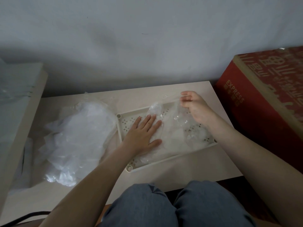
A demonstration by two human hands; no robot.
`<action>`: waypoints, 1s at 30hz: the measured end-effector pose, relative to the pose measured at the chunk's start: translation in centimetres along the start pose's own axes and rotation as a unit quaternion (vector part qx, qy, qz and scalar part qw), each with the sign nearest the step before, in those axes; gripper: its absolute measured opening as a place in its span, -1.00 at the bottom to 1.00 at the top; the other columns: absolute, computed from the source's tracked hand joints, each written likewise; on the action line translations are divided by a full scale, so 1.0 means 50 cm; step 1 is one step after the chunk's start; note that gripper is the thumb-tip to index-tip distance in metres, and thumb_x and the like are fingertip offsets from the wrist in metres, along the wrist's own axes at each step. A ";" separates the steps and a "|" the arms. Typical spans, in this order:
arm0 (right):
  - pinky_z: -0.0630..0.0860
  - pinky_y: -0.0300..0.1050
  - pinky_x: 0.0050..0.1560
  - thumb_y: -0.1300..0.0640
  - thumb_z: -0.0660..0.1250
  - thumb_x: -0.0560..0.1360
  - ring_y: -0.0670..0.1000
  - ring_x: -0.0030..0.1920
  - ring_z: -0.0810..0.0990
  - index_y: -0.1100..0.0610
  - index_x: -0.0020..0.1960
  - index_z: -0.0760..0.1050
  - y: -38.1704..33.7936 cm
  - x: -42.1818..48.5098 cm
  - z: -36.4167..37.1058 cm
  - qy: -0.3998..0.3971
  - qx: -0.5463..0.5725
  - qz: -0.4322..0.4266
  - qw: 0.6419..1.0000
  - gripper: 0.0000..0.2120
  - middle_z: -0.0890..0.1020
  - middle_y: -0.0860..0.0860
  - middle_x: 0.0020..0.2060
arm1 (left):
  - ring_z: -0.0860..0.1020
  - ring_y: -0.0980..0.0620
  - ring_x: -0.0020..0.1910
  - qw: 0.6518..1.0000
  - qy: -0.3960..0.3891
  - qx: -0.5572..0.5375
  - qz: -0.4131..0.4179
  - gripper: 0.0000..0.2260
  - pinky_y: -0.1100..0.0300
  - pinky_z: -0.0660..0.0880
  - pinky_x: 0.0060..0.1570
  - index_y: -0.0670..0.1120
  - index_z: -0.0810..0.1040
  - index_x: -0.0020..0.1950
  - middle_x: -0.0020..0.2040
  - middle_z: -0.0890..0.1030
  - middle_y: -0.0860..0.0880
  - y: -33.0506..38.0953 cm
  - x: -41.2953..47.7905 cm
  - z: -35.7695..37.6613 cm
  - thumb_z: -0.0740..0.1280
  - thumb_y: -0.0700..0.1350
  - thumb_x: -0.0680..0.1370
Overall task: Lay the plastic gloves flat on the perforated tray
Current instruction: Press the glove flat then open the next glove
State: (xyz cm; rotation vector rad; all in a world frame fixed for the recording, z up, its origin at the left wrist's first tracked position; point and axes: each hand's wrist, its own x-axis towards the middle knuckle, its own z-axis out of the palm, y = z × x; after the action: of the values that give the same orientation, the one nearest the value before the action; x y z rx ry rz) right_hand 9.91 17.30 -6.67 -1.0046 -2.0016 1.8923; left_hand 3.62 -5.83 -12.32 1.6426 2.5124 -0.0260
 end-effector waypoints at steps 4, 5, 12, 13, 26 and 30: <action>0.49 -0.17 -0.13 0.29 0.33 0.52 -0.01 -0.14 0.54 0.20 0.27 0.35 -0.003 -0.014 -0.014 -0.023 0.024 0.053 0.998 -0.65 0.51 0.09 -0.04 | -0.26 -0.01 0.54 1.000 -0.004 0.002 -0.007 -0.27 -0.04 -0.26 0.50 0.06 -0.32 0.52 0.57 -0.24 -0.03 -0.006 0.001 0.005 -0.44 0.37 0.42; 0.47 -0.18 -0.14 0.22 0.34 0.53 -0.01 -0.14 0.54 0.21 0.25 0.39 -0.004 -0.022 -0.026 -0.047 -0.008 0.067 0.997 -0.68 0.54 0.08 -0.08 | -0.25 -0.01 0.54 1.000 -0.001 0.000 -0.005 -0.26 -0.04 -0.26 0.50 0.07 -0.32 0.52 0.57 -0.24 -0.03 0.000 0.005 0.006 -0.47 0.38 0.40; 0.38 -0.21 -0.25 0.10 0.39 0.50 -0.08 -0.31 0.43 0.24 0.07 0.57 -0.002 -0.035 -0.032 -0.209 -0.196 0.077 0.955 -0.76 0.50 0.09 -0.22 | -0.22 -0.01 0.55 1.000 0.002 0.000 -0.009 -0.24 -0.03 -0.26 0.50 0.05 -0.26 0.56 0.58 -0.19 -0.04 -0.002 0.007 0.010 -0.45 0.38 0.42; 0.36 -0.23 -0.28 0.15 0.38 0.51 -0.07 -0.31 0.42 0.25 0.05 0.57 -0.004 -0.038 -0.031 -0.221 -0.206 0.074 0.951 -0.81 0.51 0.07 -0.24 | -0.22 -0.02 0.55 1.000 0.002 0.001 -0.009 -0.25 -0.03 -0.26 0.50 0.05 -0.26 0.55 0.58 -0.19 -0.04 -0.002 0.007 0.009 -0.42 0.38 0.43; 0.53 -0.14 -0.11 -0.11 0.23 0.55 0.02 -0.16 0.59 0.27 0.00 0.53 -0.021 -0.069 -0.084 -0.215 -0.138 0.124 0.959 -0.59 0.61 0.13 -0.12 | -0.16 -0.10 0.56 1.000 0.000 0.000 -0.006 -0.30 -0.17 -0.23 0.45 0.21 -0.31 0.49 0.58 -0.16 -0.11 0.002 0.004 0.004 -0.54 0.39 0.37; 0.50 -0.15 0.17 -0.07 0.29 0.50 -0.01 0.11 0.58 0.19 0.28 0.47 -0.007 -0.084 -0.059 -0.296 -0.151 0.123 0.935 -0.54 0.59 0.06 0.11 | -0.16 -0.08 0.56 1.000 -0.002 -0.008 -0.011 -0.31 -0.16 -0.24 0.45 0.21 -0.29 0.49 0.58 -0.15 -0.10 0.003 0.006 0.004 -0.47 0.41 0.39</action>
State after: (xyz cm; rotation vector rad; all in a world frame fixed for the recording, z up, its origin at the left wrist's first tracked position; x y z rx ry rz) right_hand 14.63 17.19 -4.64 -0.8479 -2.6780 2.2721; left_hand 3.65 -5.52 -12.54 1.6076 2.5211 -0.0122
